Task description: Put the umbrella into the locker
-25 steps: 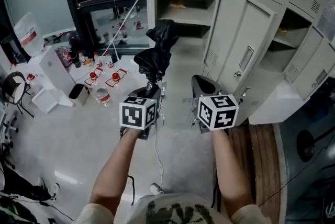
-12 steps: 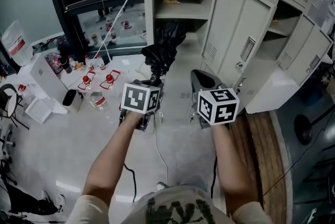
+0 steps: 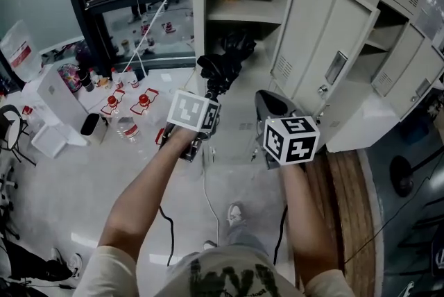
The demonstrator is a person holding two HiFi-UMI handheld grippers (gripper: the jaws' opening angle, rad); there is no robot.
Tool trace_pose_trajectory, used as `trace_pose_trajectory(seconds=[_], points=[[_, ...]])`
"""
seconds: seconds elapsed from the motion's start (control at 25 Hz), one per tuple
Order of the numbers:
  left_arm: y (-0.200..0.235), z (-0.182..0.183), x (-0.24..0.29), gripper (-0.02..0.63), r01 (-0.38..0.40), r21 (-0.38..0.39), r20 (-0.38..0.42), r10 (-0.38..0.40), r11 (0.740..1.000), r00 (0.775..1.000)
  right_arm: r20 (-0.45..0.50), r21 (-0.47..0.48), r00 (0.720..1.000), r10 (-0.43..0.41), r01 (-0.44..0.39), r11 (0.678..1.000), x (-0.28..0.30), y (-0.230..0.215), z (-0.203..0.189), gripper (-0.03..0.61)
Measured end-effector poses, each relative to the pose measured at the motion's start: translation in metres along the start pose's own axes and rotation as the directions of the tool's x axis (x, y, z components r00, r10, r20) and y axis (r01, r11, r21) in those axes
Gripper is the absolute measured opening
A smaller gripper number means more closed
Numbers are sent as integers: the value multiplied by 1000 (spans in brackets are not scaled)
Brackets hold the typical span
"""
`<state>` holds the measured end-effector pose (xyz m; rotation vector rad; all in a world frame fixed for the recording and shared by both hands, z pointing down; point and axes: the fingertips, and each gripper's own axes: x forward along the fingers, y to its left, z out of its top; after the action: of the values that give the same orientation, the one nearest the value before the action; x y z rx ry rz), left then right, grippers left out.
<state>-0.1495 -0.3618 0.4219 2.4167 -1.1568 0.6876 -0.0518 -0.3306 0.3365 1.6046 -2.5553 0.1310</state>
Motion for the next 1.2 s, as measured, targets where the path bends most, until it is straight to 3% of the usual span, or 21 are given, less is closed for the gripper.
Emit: trace_pose_trajectory(seconds=[0.56,1.0,1.2], points=[[27,41,87,75,-54,0,-79,54,999,995,8,1,999,51,-51,999,62,-56,10,-3],[58,78,141,78,-130,60,-128,137,990,982,4,38,998,65,-66,997,101,-86,10,-3],[68,74,158,78,-142,51,-210,150,988,966,3,55,998,61,-61,997,111,-92,10,-3]])
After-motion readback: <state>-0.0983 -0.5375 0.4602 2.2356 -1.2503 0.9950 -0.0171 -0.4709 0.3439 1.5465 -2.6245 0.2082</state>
